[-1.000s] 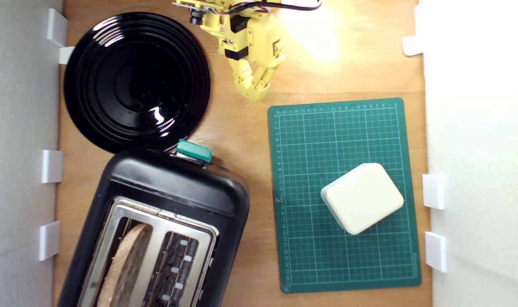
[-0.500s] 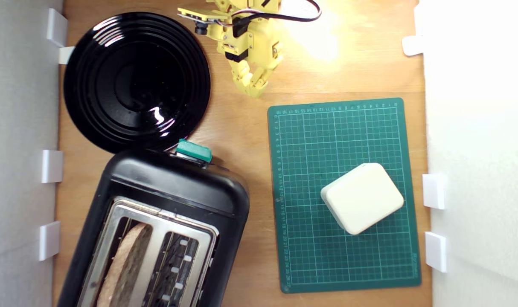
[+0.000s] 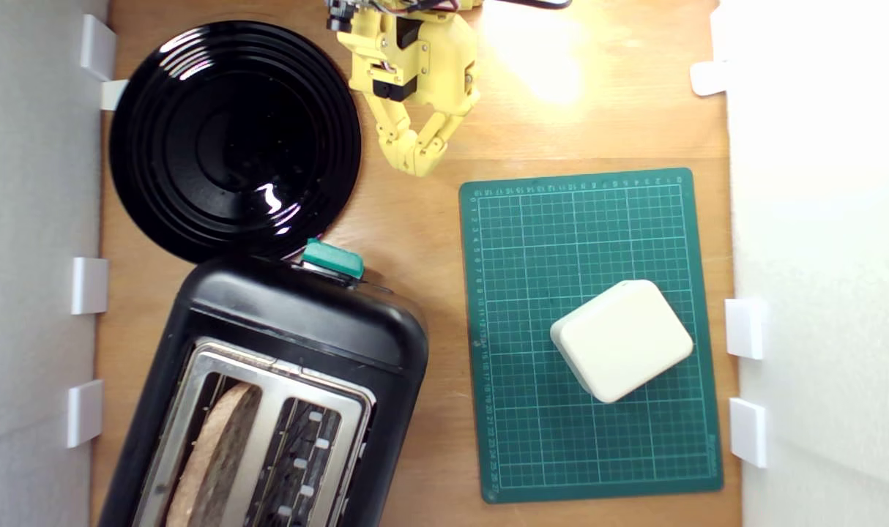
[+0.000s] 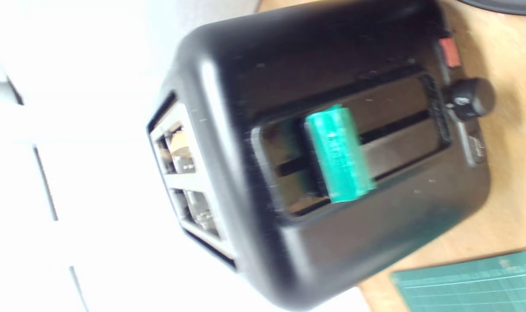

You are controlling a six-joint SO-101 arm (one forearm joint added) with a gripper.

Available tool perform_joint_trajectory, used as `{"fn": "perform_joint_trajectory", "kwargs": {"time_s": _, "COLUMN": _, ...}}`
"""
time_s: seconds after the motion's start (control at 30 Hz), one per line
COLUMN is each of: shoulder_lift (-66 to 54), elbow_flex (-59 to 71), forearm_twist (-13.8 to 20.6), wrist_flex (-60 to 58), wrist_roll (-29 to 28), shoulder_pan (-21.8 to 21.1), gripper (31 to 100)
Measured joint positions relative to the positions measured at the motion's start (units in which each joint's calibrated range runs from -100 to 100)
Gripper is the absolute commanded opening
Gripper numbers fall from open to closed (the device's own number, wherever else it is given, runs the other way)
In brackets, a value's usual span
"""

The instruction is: Start toaster

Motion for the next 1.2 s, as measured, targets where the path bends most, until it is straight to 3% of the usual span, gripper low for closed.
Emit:
{"fn": "perform_joint_trajectory", "kwargs": {"time_s": 0.07, "shoulder_lift": 4.9, "elbow_flex": -5.5, "forearm_twist": 1.8, "wrist_flex": 0.0, "wrist_roll": 1.1, "shoulder_pan": 0.5, "gripper": 31.3}}
{"fn": "perform_joint_trajectory", "kwargs": {"time_s": 0.3, "shoulder_lift": 13.5, "elbow_flex": -14.6, "forearm_twist": 15.2, "wrist_flex": 0.0, "wrist_roll": 3.0, "shoulder_pan": -1.1, "gripper": 31.3}}
{"fn": "perform_joint_trajectory", "kwargs": {"time_s": 0.4, "shoulder_lift": 15.5, "elbow_flex": -16.7, "forearm_twist": 16.8, "wrist_flex": 0.0, "wrist_roll": 5.5, "shoulder_pan": -1.0, "gripper": 31.3}}
{"fn": "perform_joint_trajectory", "kwargs": {"time_s": 0.73, "shoulder_lift": 24.0, "elbow_flex": -31.5, "forearm_twist": 16.8, "wrist_flex": 0.0, "wrist_roll": 12.4, "shoulder_pan": 0.7, "gripper": 31.4}}
{"fn": "perform_joint_trajectory", "kwargs": {"time_s": 1.0, "shoulder_lift": 30.9, "elbow_flex": -43.7, "forearm_twist": 13.8, "wrist_flex": 0.0, "wrist_roll": 13.0, "shoulder_pan": 4.3, "gripper": 31.4}}
{"fn": "perform_joint_trajectory", "kwargs": {"time_s": 1.2, "shoulder_lift": 35.4, "elbow_flex": -48.7, "forearm_twist": 13.5, "wrist_flex": 0.0, "wrist_roll": 13.0, "shoulder_pan": 4.2, "gripper": 31.4}}
